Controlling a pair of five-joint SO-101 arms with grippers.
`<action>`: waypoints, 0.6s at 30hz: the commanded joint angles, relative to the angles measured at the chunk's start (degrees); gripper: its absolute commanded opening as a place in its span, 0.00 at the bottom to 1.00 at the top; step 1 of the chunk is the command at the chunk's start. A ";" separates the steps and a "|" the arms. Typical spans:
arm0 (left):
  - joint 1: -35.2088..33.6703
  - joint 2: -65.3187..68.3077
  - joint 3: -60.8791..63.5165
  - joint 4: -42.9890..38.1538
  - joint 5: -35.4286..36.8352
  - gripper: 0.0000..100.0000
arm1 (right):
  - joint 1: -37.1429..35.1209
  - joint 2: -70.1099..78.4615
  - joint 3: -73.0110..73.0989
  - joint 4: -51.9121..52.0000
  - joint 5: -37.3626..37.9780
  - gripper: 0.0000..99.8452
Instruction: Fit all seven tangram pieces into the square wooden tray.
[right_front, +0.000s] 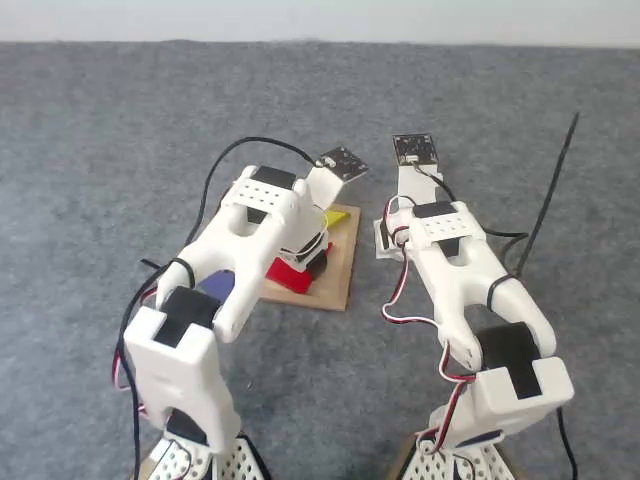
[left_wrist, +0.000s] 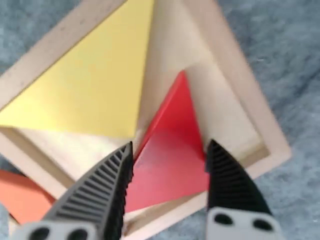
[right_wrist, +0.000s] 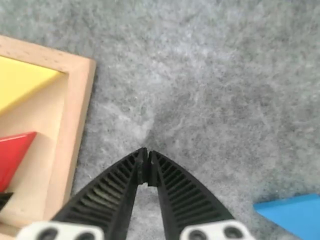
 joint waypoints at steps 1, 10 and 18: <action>-0.35 0.88 1.01 -0.35 0.62 0.14 | -0.48 -0.92 -2.29 -0.92 0.53 0.01; 0.62 0.79 0.92 -0.44 1.14 0.02 | -0.48 -0.92 -2.29 -0.92 0.53 0.01; 0.97 0.26 1.10 -0.44 1.14 0.01 | -0.48 -0.92 -2.29 -0.92 0.53 0.01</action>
